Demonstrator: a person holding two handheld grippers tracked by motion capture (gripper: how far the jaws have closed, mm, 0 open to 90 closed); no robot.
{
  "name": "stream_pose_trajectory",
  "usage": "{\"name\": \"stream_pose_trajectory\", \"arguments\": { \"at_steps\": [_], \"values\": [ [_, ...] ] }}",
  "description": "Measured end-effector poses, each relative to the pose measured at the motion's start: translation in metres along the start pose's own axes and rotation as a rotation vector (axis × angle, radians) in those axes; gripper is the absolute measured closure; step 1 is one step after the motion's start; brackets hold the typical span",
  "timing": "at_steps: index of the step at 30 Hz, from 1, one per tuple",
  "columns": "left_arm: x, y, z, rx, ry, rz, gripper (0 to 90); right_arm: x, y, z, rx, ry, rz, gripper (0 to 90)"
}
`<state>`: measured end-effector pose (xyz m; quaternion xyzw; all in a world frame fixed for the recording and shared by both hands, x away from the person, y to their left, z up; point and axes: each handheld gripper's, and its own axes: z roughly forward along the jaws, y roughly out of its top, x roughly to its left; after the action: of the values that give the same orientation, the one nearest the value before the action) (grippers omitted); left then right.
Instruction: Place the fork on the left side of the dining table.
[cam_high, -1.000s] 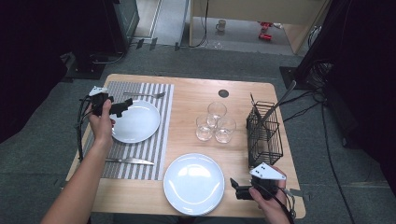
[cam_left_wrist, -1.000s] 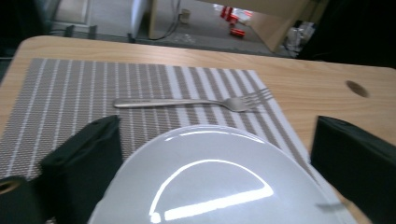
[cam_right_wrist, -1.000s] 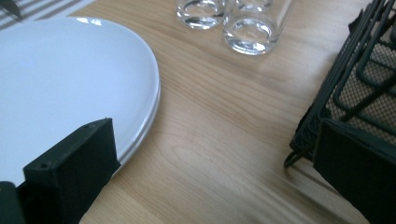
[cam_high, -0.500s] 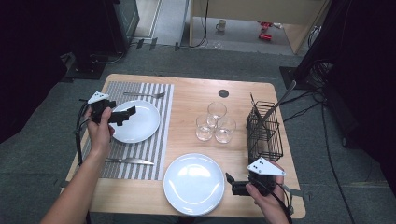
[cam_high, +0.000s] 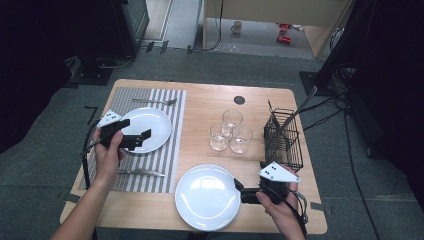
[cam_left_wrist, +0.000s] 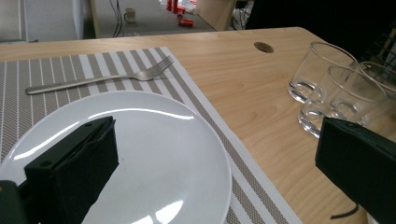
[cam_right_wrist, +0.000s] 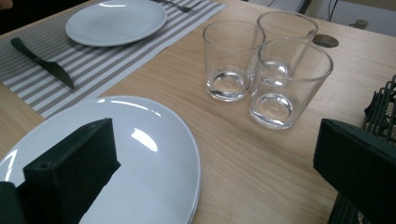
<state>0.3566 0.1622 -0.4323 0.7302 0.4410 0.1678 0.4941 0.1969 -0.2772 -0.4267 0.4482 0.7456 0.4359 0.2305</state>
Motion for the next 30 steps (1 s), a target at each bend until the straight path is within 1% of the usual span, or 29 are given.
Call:
{"name": "stream_pose_trajectory", "arguments": {
  "at_steps": [2, 4, 6, 8, 11, 13, 17, 21, 23, 25, 30],
  "values": [
    [-0.005, -0.004, -0.004, 0.002, -0.006, 0.008, 0.0, 0.002, 0.004, 0.002, -0.005, 0.006, 0.000, 0.0],
    [-0.010, -0.009, -0.006, 0.014, -0.009, 0.019, 0.0, 0.004, 0.007, 0.003, -0.008, 0.011, -0.003, 0.0],
    [-0.015, -0.013, -0.009, 0.021, -0.010, 0.040, 0.0, 0.006, 0.011, 0.005, -0.012, 0.016, -0.005, 0.0],
    [-0.020, -0.018, -0.011, 0.025, -0.016, 0.050, 0.0, 0.008, 0.013, 0.006, -0.013, 0.018, -0.009, 0.0],
    [-0.028, -0.026, -0.015, 0.024, -0.028, 0.054, 0.0, 0.010, 0.016, 0.009, -0.009, 0.018, -0.028, 0.0],
    [-0.035, -0.031, -0.017, 0.033, -0.040, 0.065, 0.0, 0.012, 0.017, 0.011, -0.006, 0.016, -0.043, 0.0],
    [-0.046, -0.043, -0.022, 0.039, -0.056, 0.074, 0.0, 0.017, 0.021, 0.014, -0.009, 0.028, -0.043, 0.0],
    [-0.052, -0.052, -0.026, 0.046, -0.068, 0.083, 0.0, 0.020, 0.024, 0.019, -0.008, 0.038, -0.046, 0.0],
    [-0.056, -0.059, -0.028, 0.053, -0.082, 0.088, 0.0, 0.022, 0.026, 0.021, -0.007, 0.041, -0.055, 0.0],
    [-0.059, -0.064, -0.029, 0.061, -0.081, 0.098, 0.0, 0.023, 0.028, 0.024, -0.007, 0.043, -0.051, 0.0],
    [-0.063, -0.075, -0.033, 0.062, -0.088, 0.100, 0.0, 0.023, 0.030, 0.030, -0.004, 0.047, -0.042, 1.0]
  ]
}}
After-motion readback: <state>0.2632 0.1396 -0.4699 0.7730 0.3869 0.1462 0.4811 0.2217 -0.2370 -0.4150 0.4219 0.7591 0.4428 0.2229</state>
